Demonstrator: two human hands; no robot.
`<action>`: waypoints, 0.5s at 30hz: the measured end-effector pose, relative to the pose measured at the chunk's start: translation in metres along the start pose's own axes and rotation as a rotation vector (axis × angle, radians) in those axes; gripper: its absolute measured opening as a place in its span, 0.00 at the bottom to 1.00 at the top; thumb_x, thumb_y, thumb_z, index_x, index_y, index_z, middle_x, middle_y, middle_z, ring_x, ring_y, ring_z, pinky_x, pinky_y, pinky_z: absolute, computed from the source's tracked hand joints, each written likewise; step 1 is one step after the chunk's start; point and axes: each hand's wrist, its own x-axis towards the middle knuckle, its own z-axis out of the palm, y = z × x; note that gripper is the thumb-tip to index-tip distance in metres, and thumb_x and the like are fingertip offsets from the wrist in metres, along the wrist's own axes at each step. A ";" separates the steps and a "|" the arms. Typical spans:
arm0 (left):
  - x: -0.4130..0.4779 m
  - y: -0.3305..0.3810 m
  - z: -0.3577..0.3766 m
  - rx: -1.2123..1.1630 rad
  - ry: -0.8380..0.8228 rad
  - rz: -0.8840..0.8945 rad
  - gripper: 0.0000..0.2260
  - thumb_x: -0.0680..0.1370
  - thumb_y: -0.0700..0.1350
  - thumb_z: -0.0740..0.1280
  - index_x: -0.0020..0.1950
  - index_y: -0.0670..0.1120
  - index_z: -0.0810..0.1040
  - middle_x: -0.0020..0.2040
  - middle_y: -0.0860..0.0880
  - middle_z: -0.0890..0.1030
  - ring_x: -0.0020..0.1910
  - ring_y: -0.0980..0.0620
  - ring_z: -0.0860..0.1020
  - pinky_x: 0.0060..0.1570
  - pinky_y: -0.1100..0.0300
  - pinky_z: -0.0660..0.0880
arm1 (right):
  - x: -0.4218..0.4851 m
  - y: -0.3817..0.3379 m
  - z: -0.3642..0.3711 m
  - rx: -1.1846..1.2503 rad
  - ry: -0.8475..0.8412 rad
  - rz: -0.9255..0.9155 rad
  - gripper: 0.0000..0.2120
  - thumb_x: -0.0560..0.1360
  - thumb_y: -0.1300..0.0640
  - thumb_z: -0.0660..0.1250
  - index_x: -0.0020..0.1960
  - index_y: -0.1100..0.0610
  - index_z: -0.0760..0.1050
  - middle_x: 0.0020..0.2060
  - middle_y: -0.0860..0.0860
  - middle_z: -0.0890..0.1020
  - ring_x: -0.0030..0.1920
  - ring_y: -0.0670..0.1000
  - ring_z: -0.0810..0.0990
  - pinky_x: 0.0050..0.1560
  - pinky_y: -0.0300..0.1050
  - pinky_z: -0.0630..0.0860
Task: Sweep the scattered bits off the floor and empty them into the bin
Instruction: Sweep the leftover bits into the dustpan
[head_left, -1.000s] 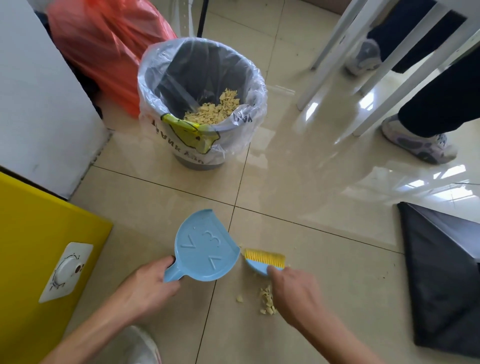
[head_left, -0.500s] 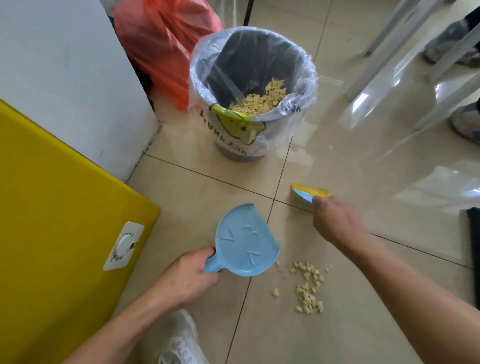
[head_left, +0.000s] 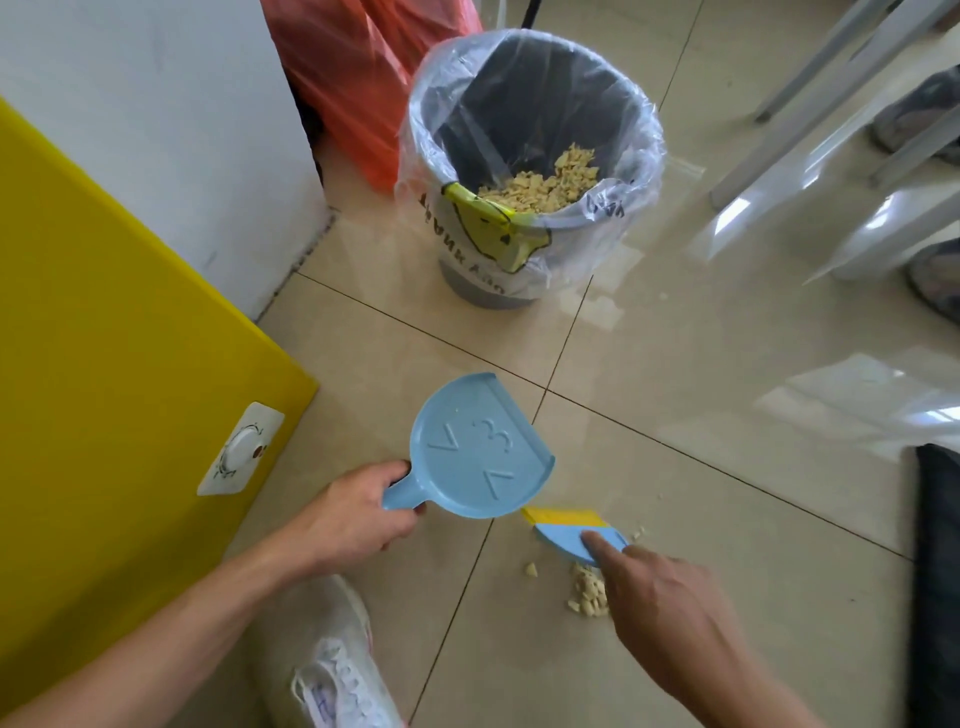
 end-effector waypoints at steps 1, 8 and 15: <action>0.000 0.000 0.001 -0.009 -0.001 0.009 0.06 0.71 0.41 0.67 0.46 0.50 0.80 0.26 0.60 0.78 0.24 0.61 0.74 0.25 0.70 0.70 | -0.006 -0.002 -0.009 0.028 0.034 0.006 0.21 0.66 0.53 0.75 0.59 0.45 0.82 0.30 0.49 0.80 0.25 0.56 0.79 0.23 0.44 0.61; -0.001 0.000 0.001 -0.039 -0.010 0.053 0.06 0.72 0.41 0.68 0.46 0.51 0.80 0.28 0.58 0.79 0.25 0.60 0.73 0.25 0.71 0.70 | -0.007 -0.039 0.005 0.517 -0.318 0.130 0.18 0.71 0.41 0.59 0.39 0.57 0.71 0.28 0.54 0.70 0.32 0.54 0.73 0.27 0.43 0.62; -0.003 -0.002 0.007 -0.012 -0.031 0.075 0.07 0.70 0.43 0.67 0.47 0.50 0.80 0.35 0.55 0.79 0.28 0.61 0.75 0.29 0.68 0.73 | 0.055 0.011 0.026 0.287 -0.198 0.259 0.17 0.73 0.49 0.63 0.31 0.57 0.65 0.25 0.50 0.69 0.32 0.57 0.73 0.26 0.44 0.64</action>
